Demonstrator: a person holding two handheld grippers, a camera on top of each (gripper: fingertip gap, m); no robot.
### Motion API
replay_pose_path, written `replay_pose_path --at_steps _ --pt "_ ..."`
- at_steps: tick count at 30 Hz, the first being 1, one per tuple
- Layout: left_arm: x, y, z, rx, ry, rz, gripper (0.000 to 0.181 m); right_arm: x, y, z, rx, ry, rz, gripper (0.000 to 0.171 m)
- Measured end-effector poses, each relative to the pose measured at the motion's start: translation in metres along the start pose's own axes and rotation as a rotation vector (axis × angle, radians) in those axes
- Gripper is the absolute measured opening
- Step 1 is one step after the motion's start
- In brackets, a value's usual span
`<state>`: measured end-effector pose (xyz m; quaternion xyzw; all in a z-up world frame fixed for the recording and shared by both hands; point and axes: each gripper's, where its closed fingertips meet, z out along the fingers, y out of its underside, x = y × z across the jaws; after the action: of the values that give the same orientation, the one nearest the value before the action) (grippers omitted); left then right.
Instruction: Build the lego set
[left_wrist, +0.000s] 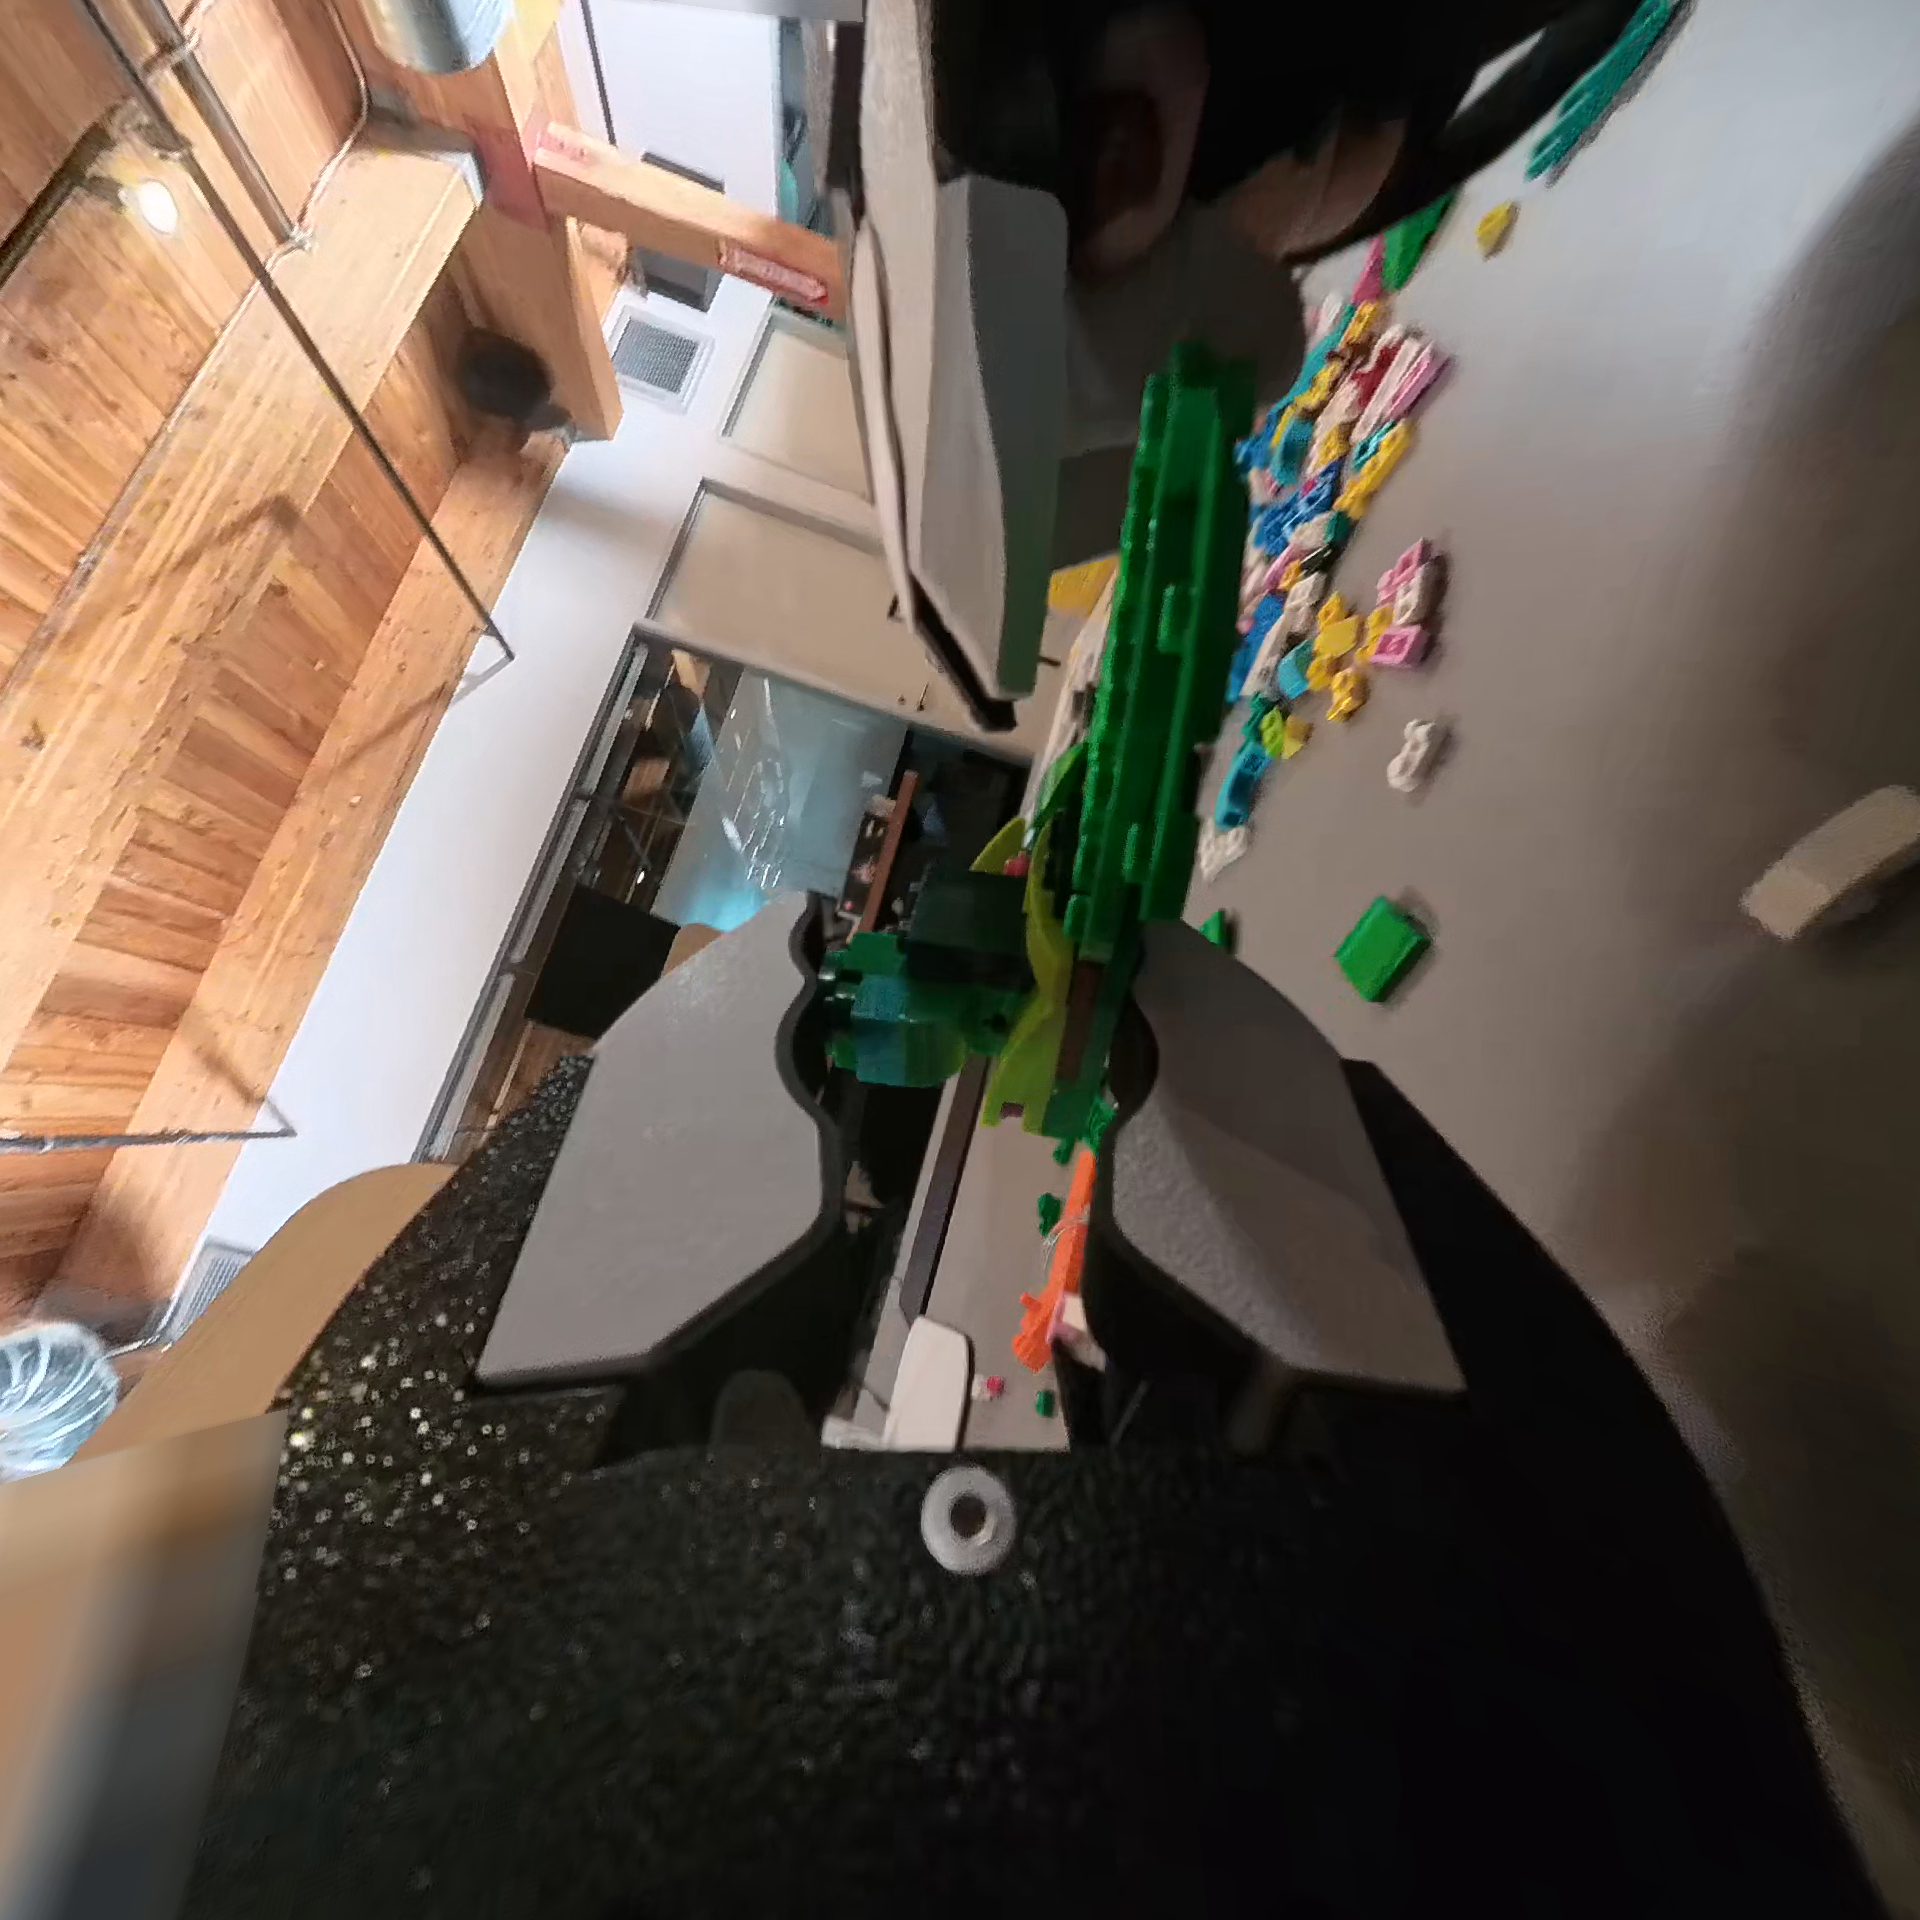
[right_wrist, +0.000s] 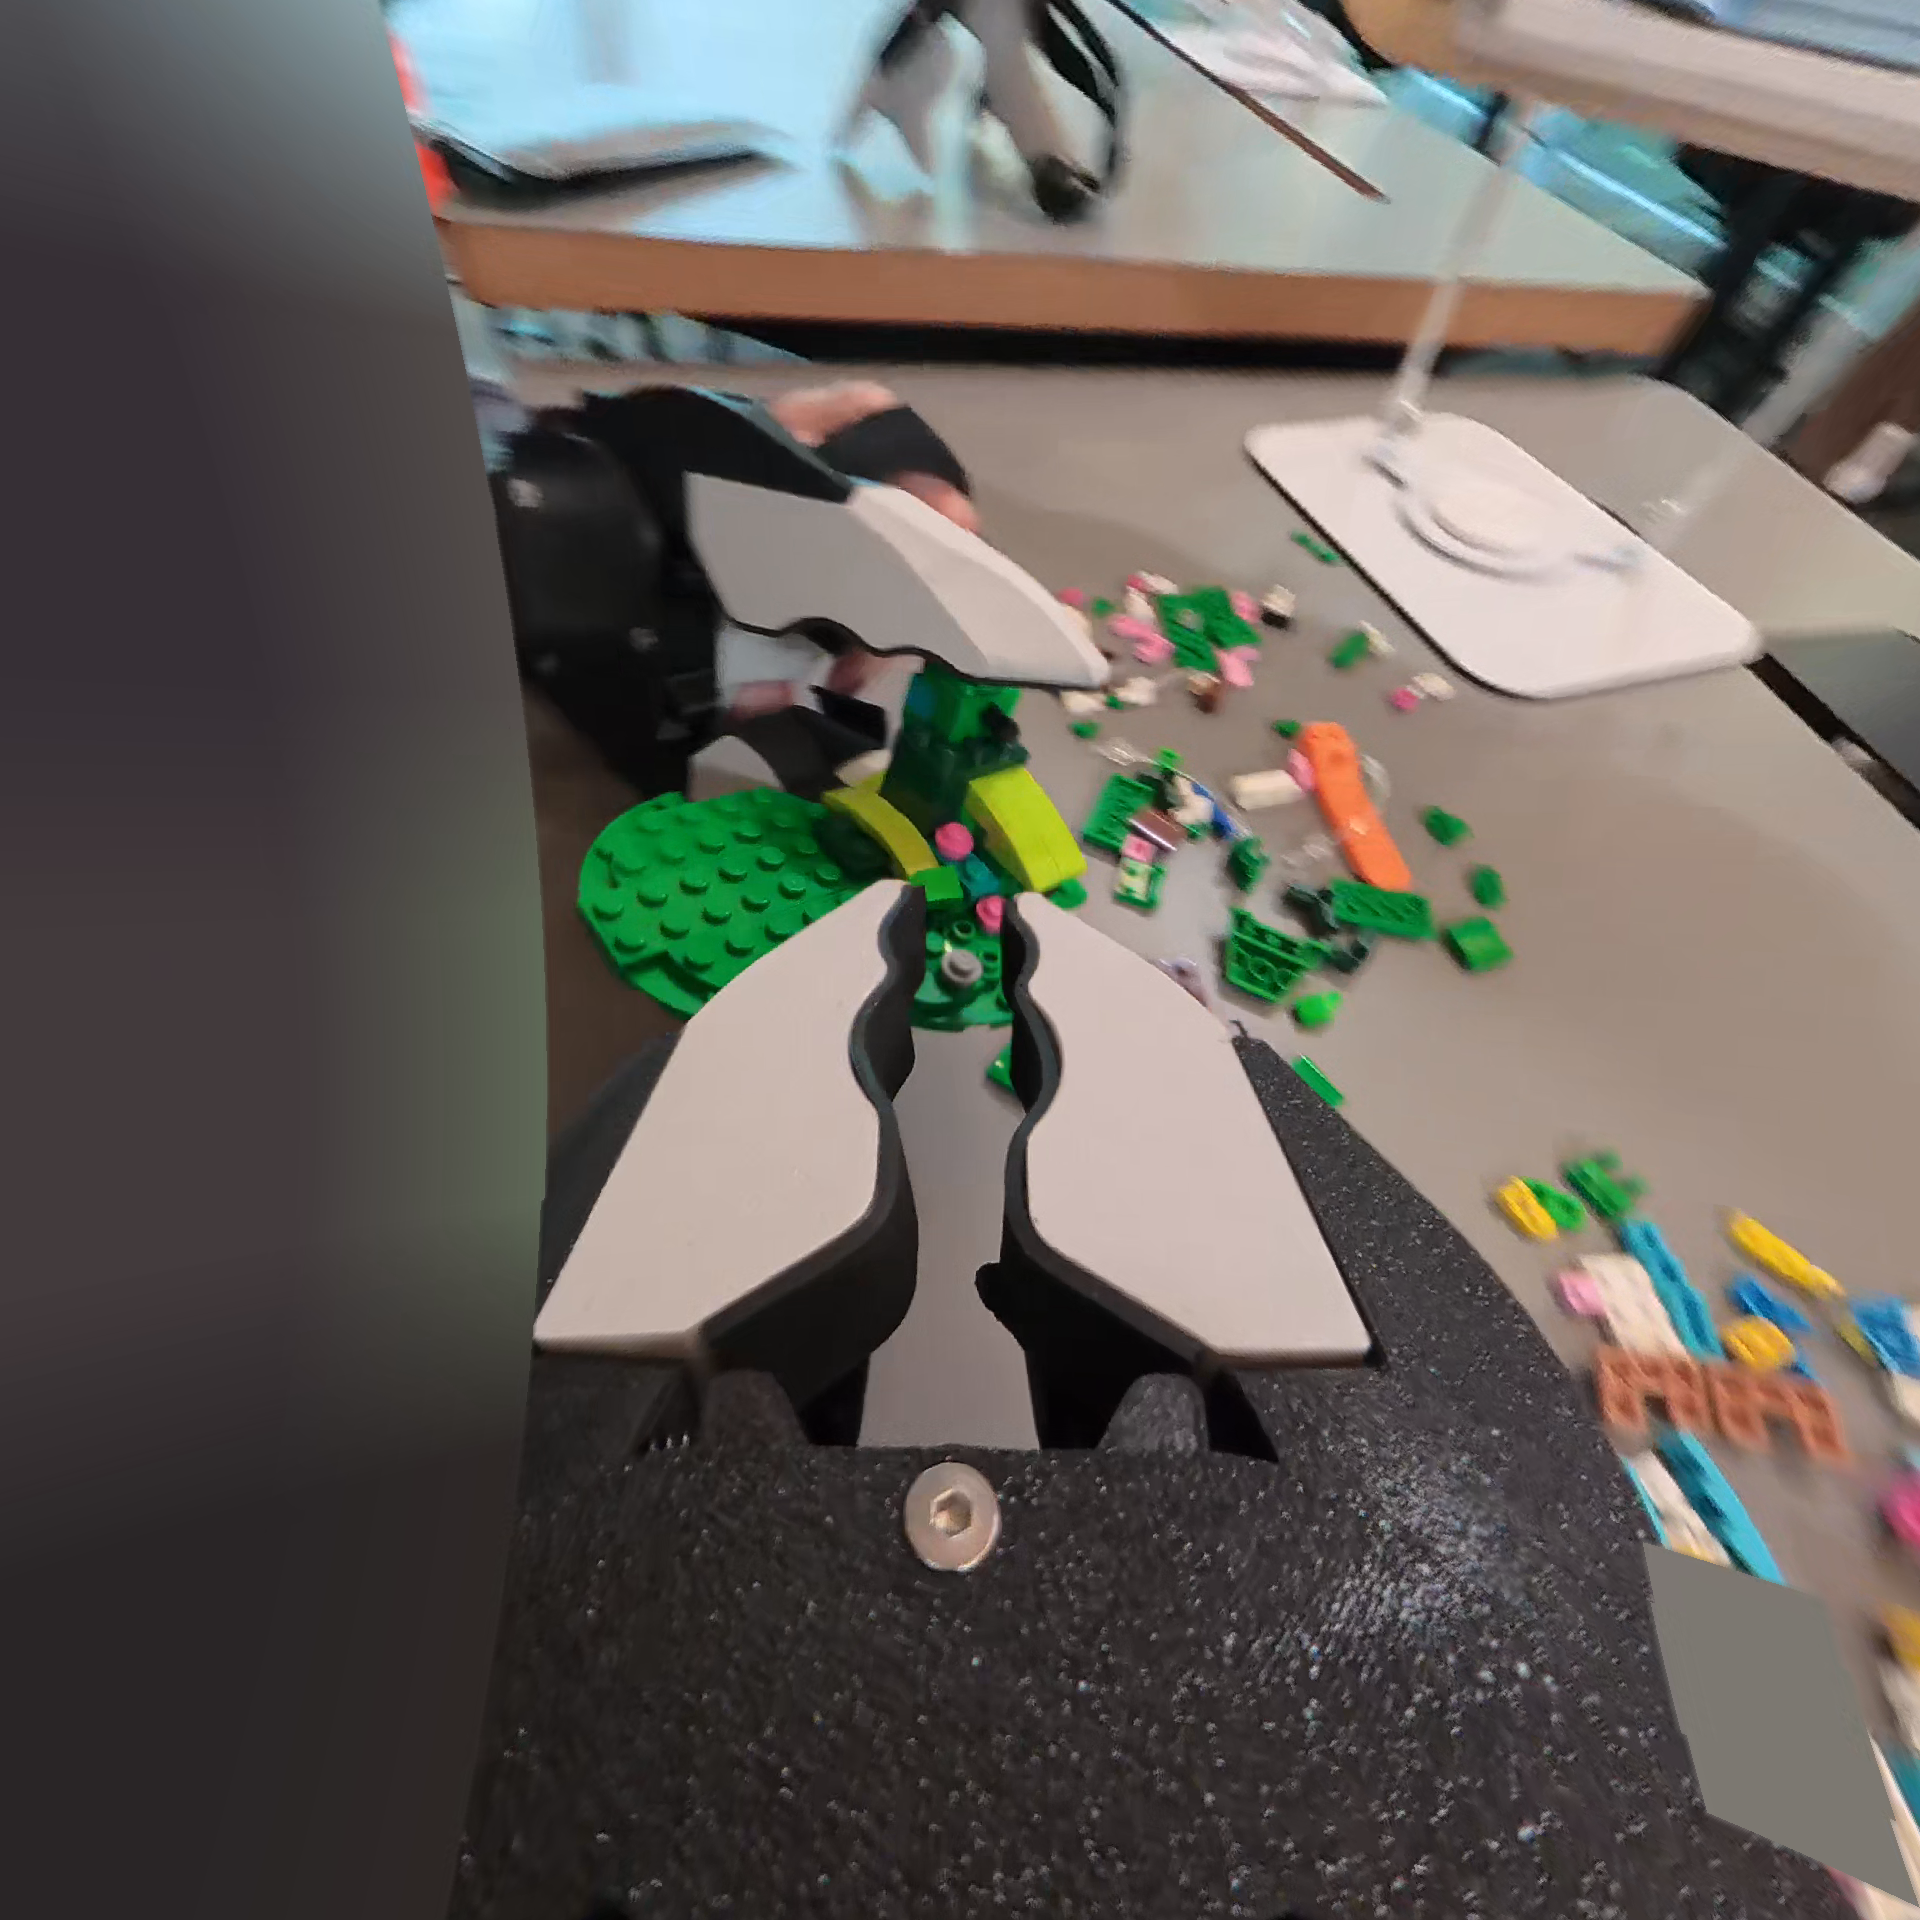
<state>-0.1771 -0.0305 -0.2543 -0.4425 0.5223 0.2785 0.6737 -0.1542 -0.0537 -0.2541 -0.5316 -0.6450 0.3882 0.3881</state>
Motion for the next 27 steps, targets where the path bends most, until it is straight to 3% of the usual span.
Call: replay_pose_path --at_steps 9,18,27 --pt "-0.003 0.007 0.002 -0.052 -0.028 0.026 0.051 0.0 0.003 0.014 -0.127 0.124 0.014 0.016" --pt "0.001 0.002 0.001 -0.036 -0.025 0.083 0.051 -0.004 0.008 0.017 -0.188 0.104 0.022 0.011" --pt "0.003 -0.003 -0.001 -0.004 -0.013 0.089 0.051 -0.001 -0.004 0.004 -0.094 0.085 0.006 0.01"
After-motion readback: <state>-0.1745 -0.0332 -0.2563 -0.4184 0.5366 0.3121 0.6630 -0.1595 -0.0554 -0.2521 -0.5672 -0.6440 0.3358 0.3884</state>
